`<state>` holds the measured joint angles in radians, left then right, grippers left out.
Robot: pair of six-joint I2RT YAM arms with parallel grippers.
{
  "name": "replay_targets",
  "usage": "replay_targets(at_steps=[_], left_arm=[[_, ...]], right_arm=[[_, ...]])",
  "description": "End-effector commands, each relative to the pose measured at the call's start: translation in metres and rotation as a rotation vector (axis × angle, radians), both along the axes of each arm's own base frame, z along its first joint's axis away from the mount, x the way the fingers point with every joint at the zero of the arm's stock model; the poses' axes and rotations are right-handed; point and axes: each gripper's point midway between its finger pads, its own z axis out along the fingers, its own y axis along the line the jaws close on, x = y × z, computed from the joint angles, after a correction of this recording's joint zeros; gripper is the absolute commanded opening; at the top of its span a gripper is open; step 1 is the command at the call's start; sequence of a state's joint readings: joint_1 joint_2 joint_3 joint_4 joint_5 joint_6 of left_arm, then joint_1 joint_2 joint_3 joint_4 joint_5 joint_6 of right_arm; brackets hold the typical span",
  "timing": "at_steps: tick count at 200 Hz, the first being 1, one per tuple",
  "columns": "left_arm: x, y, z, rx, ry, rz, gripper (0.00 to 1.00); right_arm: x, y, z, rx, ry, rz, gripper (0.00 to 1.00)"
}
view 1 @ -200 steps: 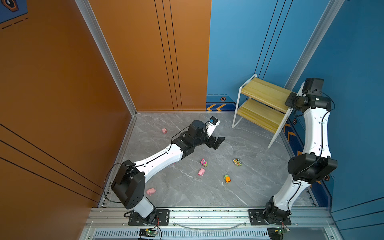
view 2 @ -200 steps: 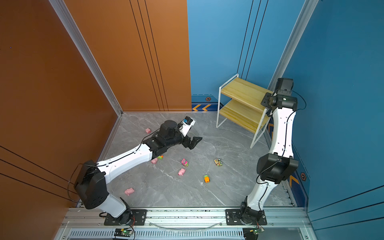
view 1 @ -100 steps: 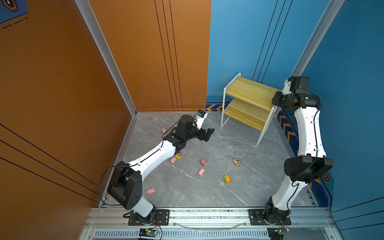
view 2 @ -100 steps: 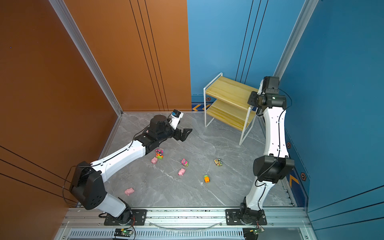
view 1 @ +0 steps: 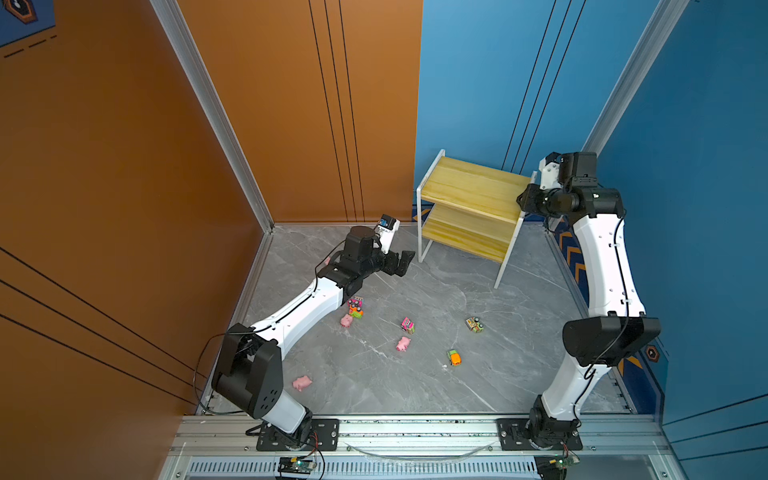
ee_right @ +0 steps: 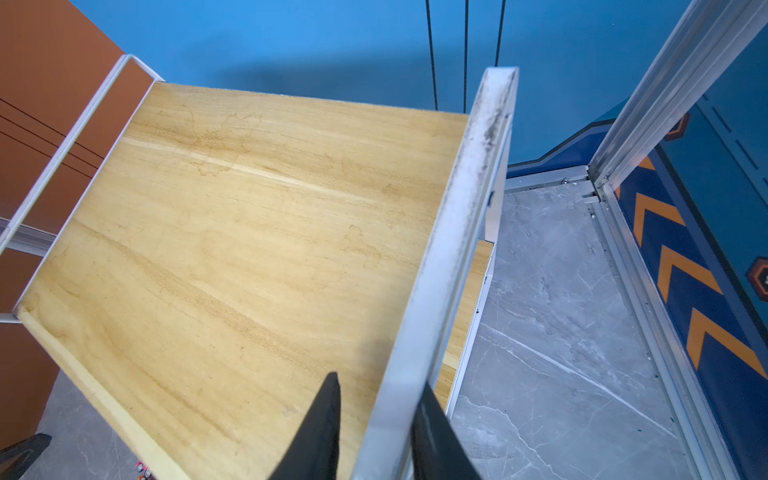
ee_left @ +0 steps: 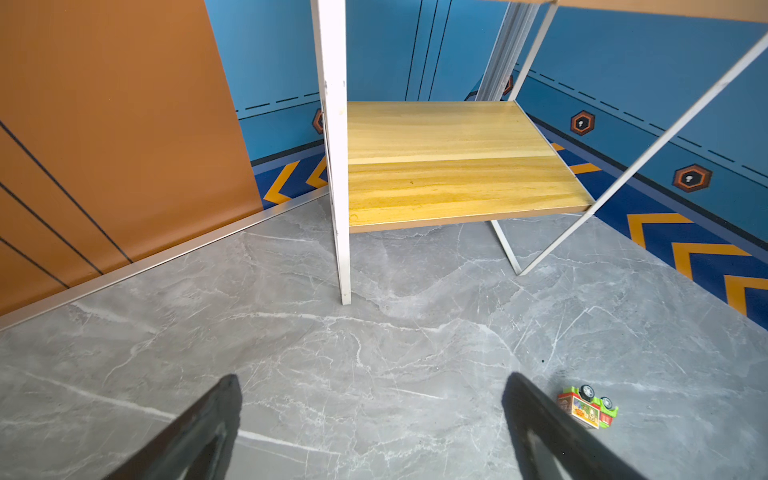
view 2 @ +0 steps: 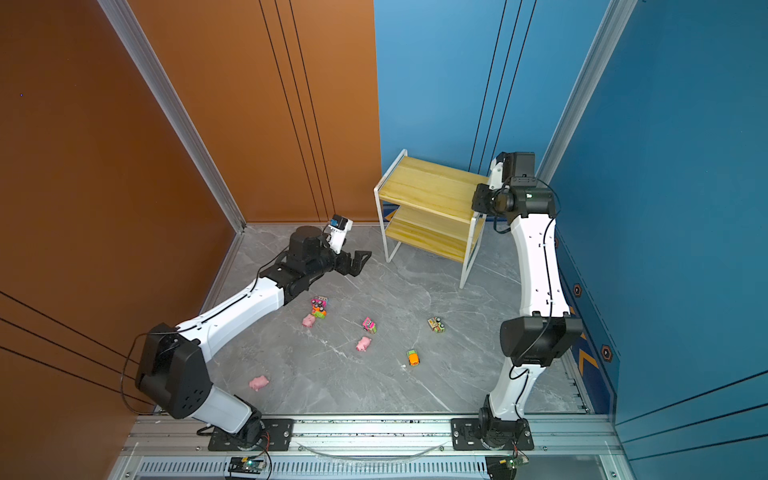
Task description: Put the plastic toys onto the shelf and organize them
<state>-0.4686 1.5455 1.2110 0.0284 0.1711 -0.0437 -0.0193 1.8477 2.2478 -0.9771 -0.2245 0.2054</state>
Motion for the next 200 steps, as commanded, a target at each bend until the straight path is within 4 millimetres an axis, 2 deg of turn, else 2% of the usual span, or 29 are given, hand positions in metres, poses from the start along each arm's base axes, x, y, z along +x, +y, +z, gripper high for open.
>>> replay_targets(at_steps=[1,66,124,157,200], left_arm=[[0.000,0.022,0.008,0.007,0.000,0.064,0.98],[0.015,0.092,0.017,-0.006,0.027,0.275,0.98],[0.013,0.151,0.011,0.004,0.075,0.480,0.97],[0.006,0.166,0.011,0.001,0.081,0.523,0.97],[0.003,0.168,0.016,-0.007,0.072,0.522,0.97]], right_arm=[[-0.011,0.049,0.028,0.017,-0.080,0.185,0.29],[-0.006,0.102,0.023,0.043,-0.072,0.303,0.29],[-0.002,0.150,0.024,0.092,-0.084,0.414,0.31],[0.006,0.161,0.021,0.093,-0.089,0.425,0.34],[0.024,0.150,0.016,0.049,-0.109,0.384,0.38]])
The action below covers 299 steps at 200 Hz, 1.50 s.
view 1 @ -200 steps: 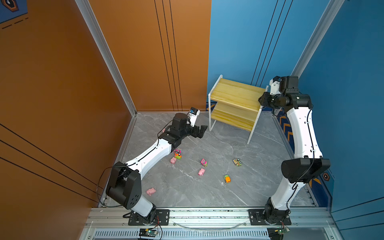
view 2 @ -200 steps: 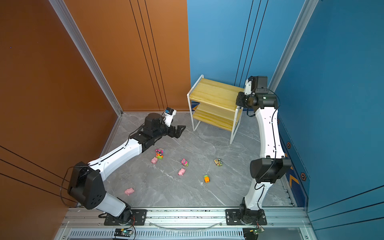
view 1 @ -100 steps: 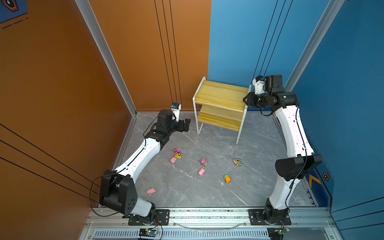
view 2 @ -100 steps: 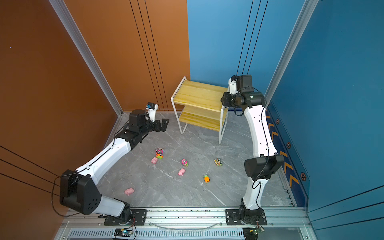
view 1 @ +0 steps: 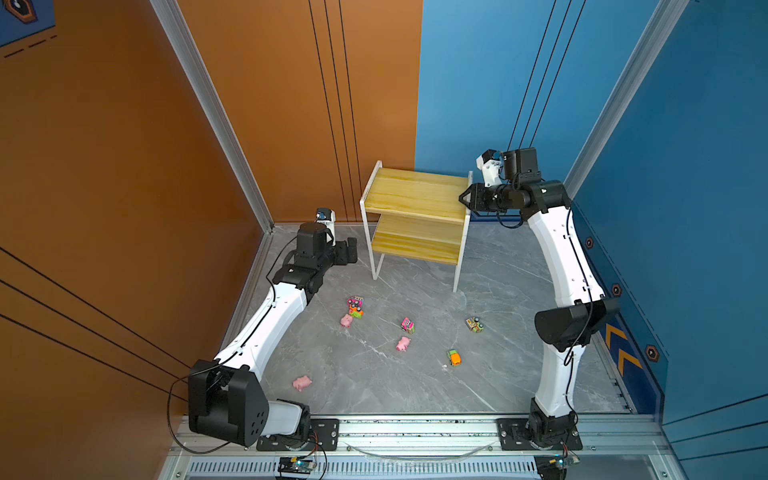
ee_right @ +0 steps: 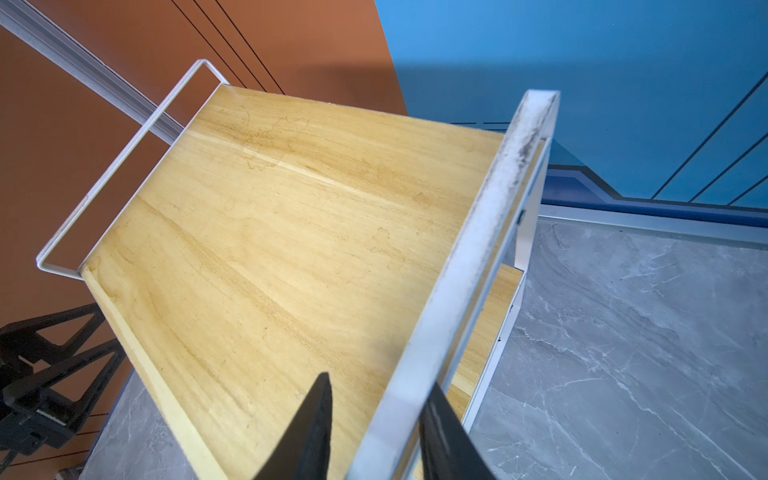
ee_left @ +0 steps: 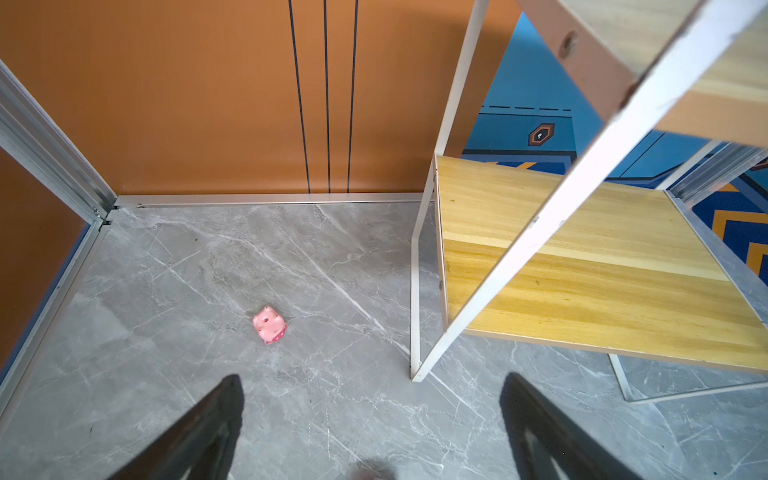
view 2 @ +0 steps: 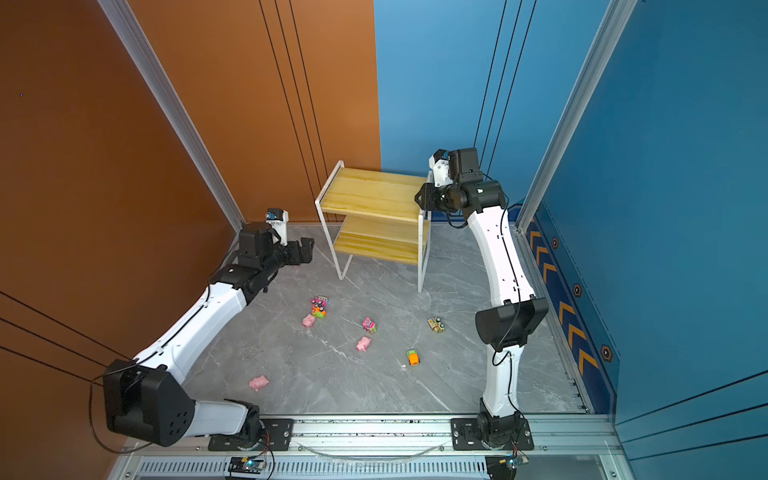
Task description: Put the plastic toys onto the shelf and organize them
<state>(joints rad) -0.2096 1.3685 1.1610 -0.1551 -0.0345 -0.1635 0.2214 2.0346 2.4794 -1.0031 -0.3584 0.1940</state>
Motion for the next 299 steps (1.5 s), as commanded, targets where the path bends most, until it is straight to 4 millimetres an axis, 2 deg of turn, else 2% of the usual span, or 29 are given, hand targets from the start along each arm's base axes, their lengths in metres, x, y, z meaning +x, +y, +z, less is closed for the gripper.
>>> replay_targets(at_steps=[1,22,27,52,82,102,105,125,154,156,157,163,164,165,166,167,168,169,175,176,177,180,181,187,188,205,247,276,299], left_arm=[[-0.006,0.007,0.003,-0.005,0.001,0.027,0.97],[-0.007,0.006,0.003,-0.007,-0.001,0.022,0.97],[-0.007,0.006,0.003,-0.007,0.000,0.020,0.97],[-0.007,0.007,-0.001,0.006,0.008,0.020,0.97],[-0.003,0.000,-0.001,-0.021,0.004,-0.010,0.97],[0.001,-0.013,0.001,-0.054,-0.010,-0.060,0.97],[0.002,-0.014,0.002,-0.059,-0.013,-0.067,0.97],[0.005,-0.028,0.006,-0.109,-0.048,-0.123,0.97],[0.007,-0.055,0.012,-0.172,-0.103,-0.229,0.96],[0.007,-0.056,0.013,-0.176,-0.107,-0.237,0.96],[0.007,-0.058,0.014,-0.178,-0.112,-0.242,0.96],[0.007,-0.065,0.015,-0.188,-0.127,-0.279,0.95],[0.007,-0.067,0.015,-0.190,-0.129,-0.286,0.95],[0.007,-0.068,0.016,-0.192,-0.135,-0.293,0.95],[0.007,-0.069,0.017,-0.194,-0.139,-0.298,0.95],[0.007,-0.071,0.017,-0.196,-0.141,-0.304,0.95],[0.007,-0.072,0.017,-0.199,-0.144,-0.309,0.95],[0.007,-0.073,0.018,-0.201,-0.147,-0.312,0.95],[0.008,-0.077,0.019,-0.212,-0.160,-0.324,0.95],[0.008,-0.078,0.019,-0.214,-0.163,-0.327,0.95],[0.008,-0.078,0.020,-0.215,-0.168,-0.330,0.94],[0.009,-0.081,0.020,-0.218,-0.173,-0.338,0.94],[0.009,-0.081,0.021,-0.220,-0.177,-0.341,0.94],[0.010,-0.086,0.021,-0.223,-0.190,-0.356,0.93],[0.011,-0.086,0.021,-0.224,-0.192,-0.358,0.93],[0.017,-0.091,0.021,-0.218,-0.219,-0.372,0.92],[0.037,-0.088,0.021,-0.199,-0.285,-0.349,0.87],[0.042,-0.090,0.025,-0.215,-0.323,-0.362,0.64],[0.042,-0.094,0.027,-0.223,-0.338,-0.378,0.51]], right_arm=[[0.013,0.004,0.018,-0.009,-0.098,0.026,0.38],[0.018,-0.003,0.025,-0.018,-0.135,0.002,0.47],[0.028,-0.003,0.011,-0.029,-0.115,-0.003,0.48],[0.040,-0.011,0.012,-0.050,-0.149,-0.051,0.58],[0.050,-0.024,0.028,-0.060,-0.217,-0.112,0.69],[0.052,-0.032,0.042,-0.044,-0.263,-0.132,0.80],[0.045,-0.035,0.058,-0.035,-0.294,-0.138,0.82],[0.037,-0.041,0.083,0.014,-0.369,-0.157,0.91],[0.015,-0.059,0.102,0.083,-0.426,-0.252,0.93],[0.011,-0.059,0.109,0.094,-0.446,-0.258,0.93],[0.011,-0.060,0.102,0.092,-0.427,-0.263,0.93],[0.004,-0.062,0.102,0.113,-0.434,-0.283,0.93],[0.001,-0.063,0.110,0.121,-0.454,-0.285,0.93],[0.001,-0.062,0.101,0.117,-0.433,-0.287,0.93],[-0.001,-0.062,0.108,0.126,-0.453,-0.289,0.93],[-0.002,-0.062,0.101,0.124,-0.437,-0.291,0.93],[-0.005,-0.063,0.109,0.132,-0.457,-0.294,0.93],[-0.005,-0.063,0.100,0.128,-0.437,-0.297,0.93],[-0.014,-0.064,0.099,0.132,-0.446,-0.310,0.92],[-0.017,-0.064,0.106,0.139,-0.465,-0.312,0.92],[-0.017,-0.064,0.097,0.133,-0.447,-0.314,0.92],[-0.023,-0.064,0.103,0.139,-0.465,-0.322,0.92],[-0.023,-0.064,0.095,0.134,-0.448,-0.325,0.92],[-0.033,-0.065,0.096,0.146,-0.463,-0.332,0.92],[-0.033,-0.064,0.086,0.140,-0.444,-0.332,0.92],[-0.059,-0.060,0.074,0.162,-0.440,-0.335,0.91],[-0.101,-0.024,0.045,0.115,-0.441,-0.299,0.90],[-0.112,-0.005,0.028,0.063,-0.435,-0.280,0.89],[-0.112,0.001,0.012,-0.007,-0.420,-0.282,0.89]])
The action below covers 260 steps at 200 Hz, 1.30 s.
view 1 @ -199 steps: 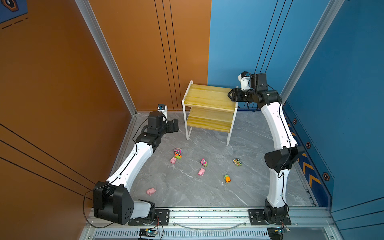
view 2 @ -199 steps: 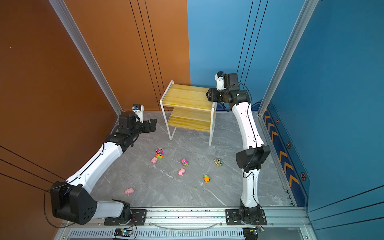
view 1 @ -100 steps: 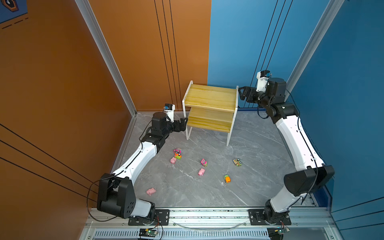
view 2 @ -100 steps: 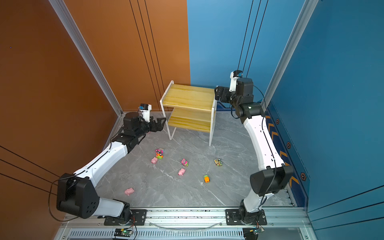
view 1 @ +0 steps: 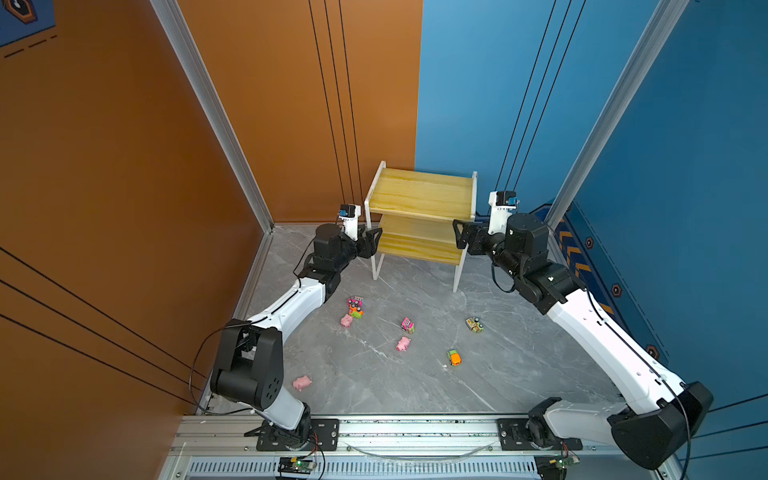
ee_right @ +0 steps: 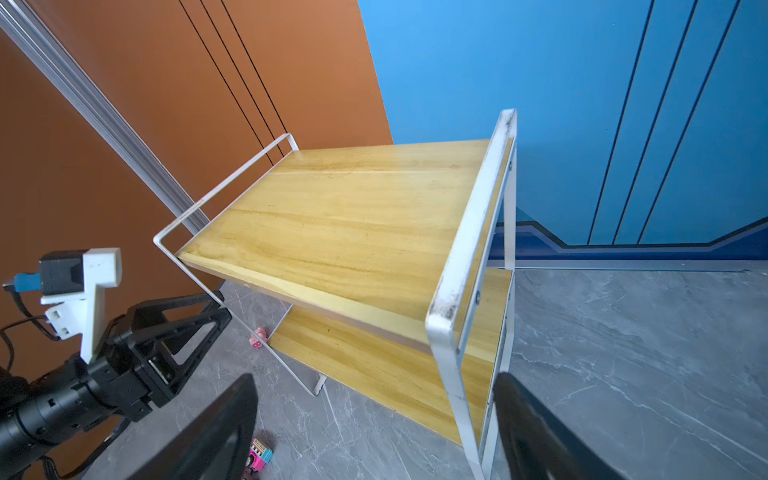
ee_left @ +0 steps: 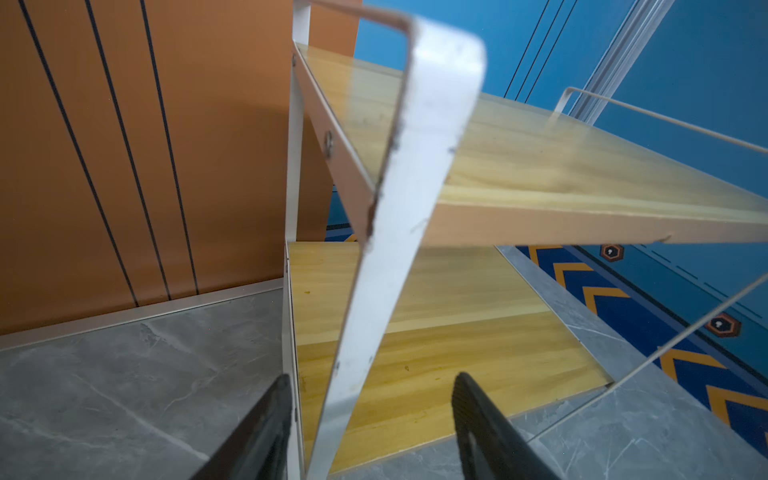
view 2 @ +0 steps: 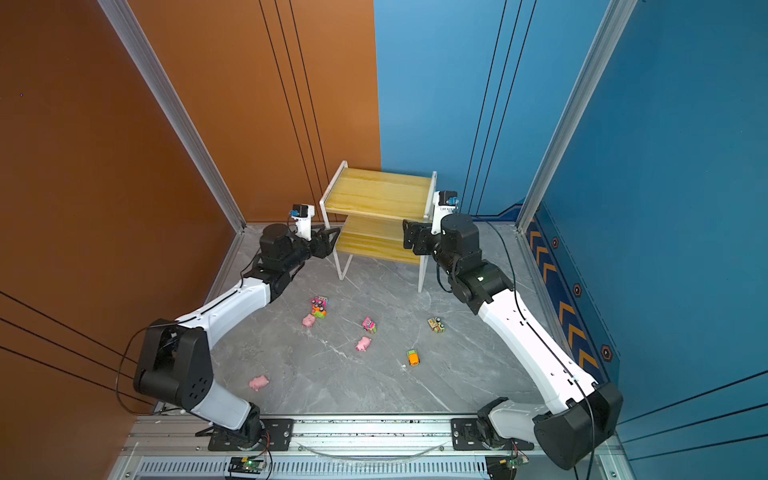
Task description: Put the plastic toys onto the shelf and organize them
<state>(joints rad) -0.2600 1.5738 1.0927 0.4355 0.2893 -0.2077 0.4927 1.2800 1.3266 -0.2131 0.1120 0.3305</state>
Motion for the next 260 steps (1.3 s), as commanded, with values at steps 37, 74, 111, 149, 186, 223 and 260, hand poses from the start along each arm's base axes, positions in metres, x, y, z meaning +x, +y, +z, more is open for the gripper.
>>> replay_targets(at_steps=[37,74,111,149,186,223,260], left_arm=[[-0.003,-0.011,0.019,-0.054,-0.085,-0.060,0.39],[-0.010,-0.021,0.025,-0.063,-0.106,-0.079,0.33],[-0.021,-0.028,0.028,-0.069,-0.115,-0.091,0.30],[-0.033,-0.033,0.029,-0.069,-0.118,-0.100,0.29],[-0.045,-0.037,0.034,-0.070,-0.131,-0.106,0.29],[-0.046,-0.029,0.031,-0.061,-0.120,-0.066,0.30],[-0.041,-0.007,0.020,-0.032,-0.056,0.027,0.44]], right_arm=[[0.009,-0.017,-0.015,-0.113,-0.025,-0.119,0.87],[0.023,-0.033,-0.008,-0.087,-0.045,-0.153,0.85],[0.045,-0.037,-0.002,-0.056,-0.060,-0.146,0.71],[0.065,-0.036,0.007,-0.012,-0.073,-0.126,0.50],[0.083,-0.033,0.011,0.032,-0.085,-0.095,0.47],[0.100,-0.030,0.011,0.046,-0.085,-0.079,0.47],[0.115,-0.020,0.012,0.053,-0.100,-0.048,0.51]])
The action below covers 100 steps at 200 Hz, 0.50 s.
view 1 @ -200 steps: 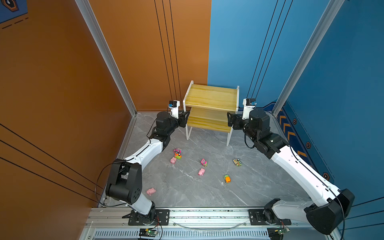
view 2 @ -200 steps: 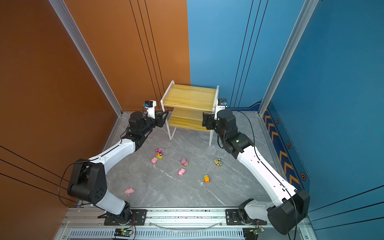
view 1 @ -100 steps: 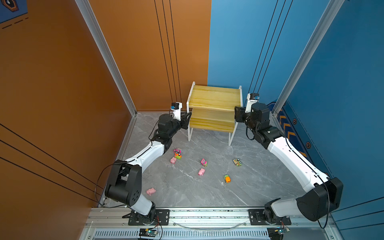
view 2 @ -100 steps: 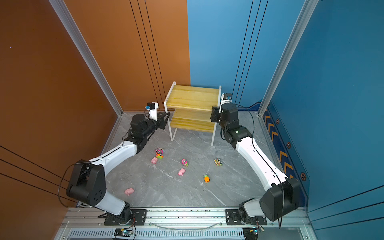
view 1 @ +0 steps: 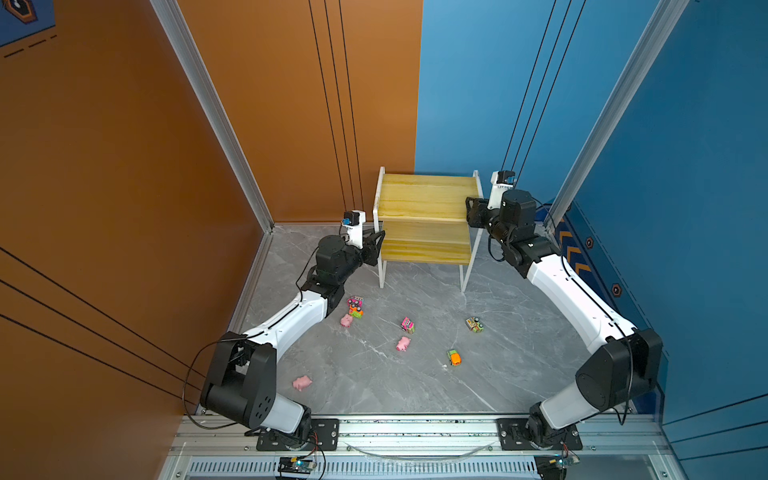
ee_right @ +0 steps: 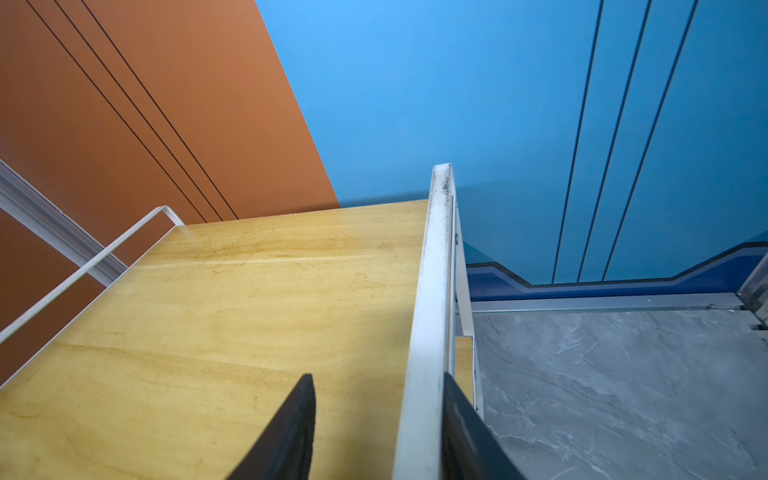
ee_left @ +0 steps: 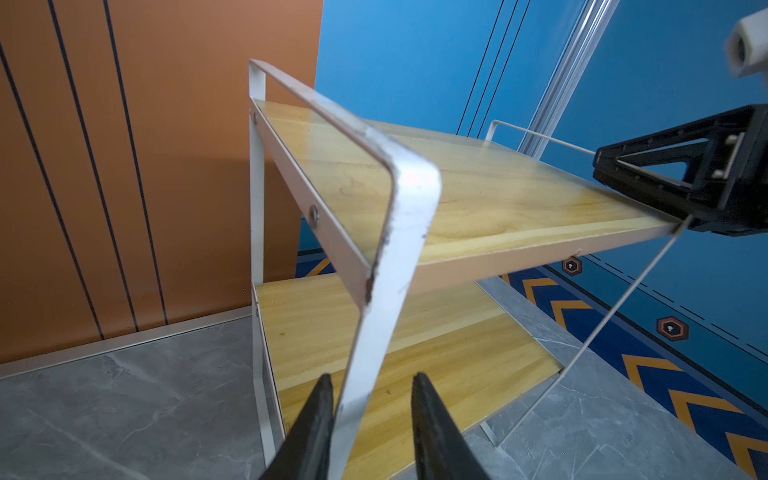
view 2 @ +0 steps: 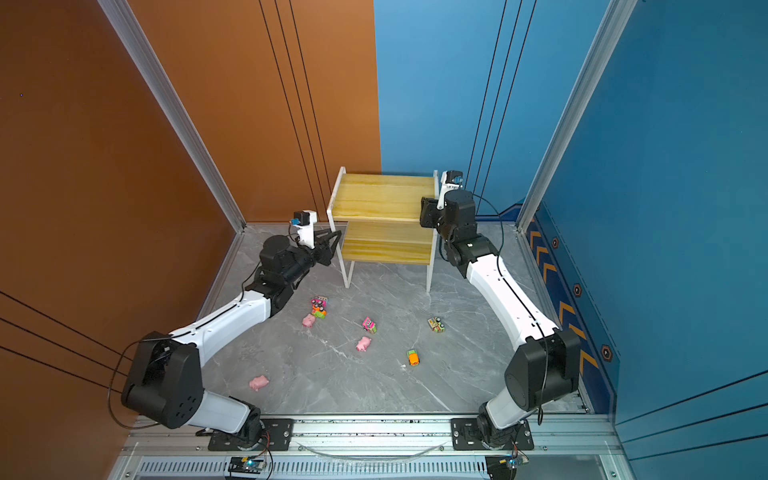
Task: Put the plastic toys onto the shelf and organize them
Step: 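Release the shelf and lower both grippers toward the toys on the floor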
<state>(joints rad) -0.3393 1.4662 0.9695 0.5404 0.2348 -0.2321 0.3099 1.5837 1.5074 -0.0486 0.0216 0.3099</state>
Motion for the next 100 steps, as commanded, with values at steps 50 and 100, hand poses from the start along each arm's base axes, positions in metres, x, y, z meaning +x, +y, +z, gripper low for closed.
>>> replay_targets(at_steps=[50,100], left_arm=[[-0.025,0.037,-0.006,0.084,0.116,0.124,0.81],[-0.063,0.062,-0.035,0.192,0.285,0.201,0.95]], right_arm=[[0.018,0.003,0.044,0.026,-0.128,0.037,0.66],[-0.025,-0.034,0.095,0.016,-0.242,-0.025,0.90]])
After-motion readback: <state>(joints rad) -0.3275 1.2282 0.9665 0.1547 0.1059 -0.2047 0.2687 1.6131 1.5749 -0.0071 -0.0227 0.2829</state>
